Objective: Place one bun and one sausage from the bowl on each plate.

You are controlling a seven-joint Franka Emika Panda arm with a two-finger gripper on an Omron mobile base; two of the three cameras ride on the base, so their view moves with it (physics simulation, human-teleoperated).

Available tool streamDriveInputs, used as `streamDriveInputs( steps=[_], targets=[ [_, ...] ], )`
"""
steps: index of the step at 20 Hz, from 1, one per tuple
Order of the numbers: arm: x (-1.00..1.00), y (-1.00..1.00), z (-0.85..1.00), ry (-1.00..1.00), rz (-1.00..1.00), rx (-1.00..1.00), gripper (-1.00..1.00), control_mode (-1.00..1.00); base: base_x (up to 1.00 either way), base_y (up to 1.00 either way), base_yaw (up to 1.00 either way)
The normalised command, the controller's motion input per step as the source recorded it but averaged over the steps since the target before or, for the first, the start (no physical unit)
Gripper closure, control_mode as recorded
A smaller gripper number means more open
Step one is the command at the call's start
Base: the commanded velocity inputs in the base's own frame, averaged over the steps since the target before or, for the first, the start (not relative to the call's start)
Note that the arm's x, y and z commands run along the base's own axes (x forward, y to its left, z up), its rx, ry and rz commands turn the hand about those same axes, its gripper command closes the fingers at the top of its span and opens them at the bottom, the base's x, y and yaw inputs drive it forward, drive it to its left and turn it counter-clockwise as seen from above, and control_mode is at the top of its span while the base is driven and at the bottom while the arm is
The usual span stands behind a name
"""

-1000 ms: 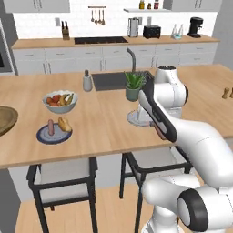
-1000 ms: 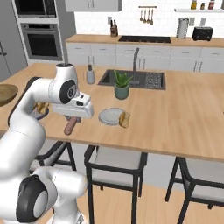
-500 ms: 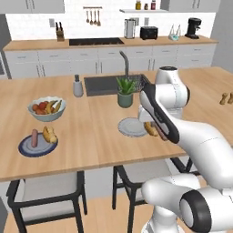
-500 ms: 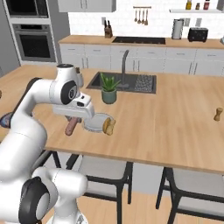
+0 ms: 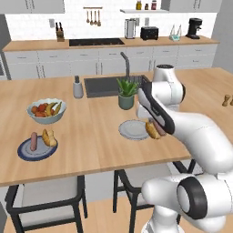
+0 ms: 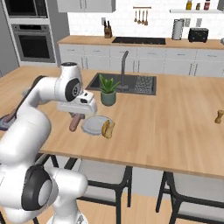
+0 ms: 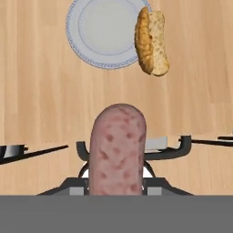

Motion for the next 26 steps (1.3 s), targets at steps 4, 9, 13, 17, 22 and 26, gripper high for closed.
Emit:
streamDriveInputs(
  steps=[4, 9, 13, 17, 22, 26],
  targets=[
    [1.00, -0.02, -0.13, 0.06, 0.00, 0.00, 1.00, -1.00, 0.00, 0.00, 0.00],
    [1.00, 0.14, -0.48, 0.05, -0.04, -0.01, 1.00, -1.00, 0.00, 0.00, 0.00],
    [1.00, 0.03, -0.55, 0.04, -0.01, 0.00, 1.00, -1.00, 0.00, 0.00, 0.00],
    [1.00, 0.01, -0.49, 0.04, 0.00, 0.00, 1.00, -1.00, 0.00, 0.00, 0.00],
    [0.77, 0.01, -0.54, 0.08, 0.00, 0.00, 1.00, -1.00, 0.00, 0.00, 0.00],
    [0.13, 0.00, -0.73, 0.04, 0.00, 0.00, 1.00, -1.00, 0.00, 0.00, 0.00]
  ],
)
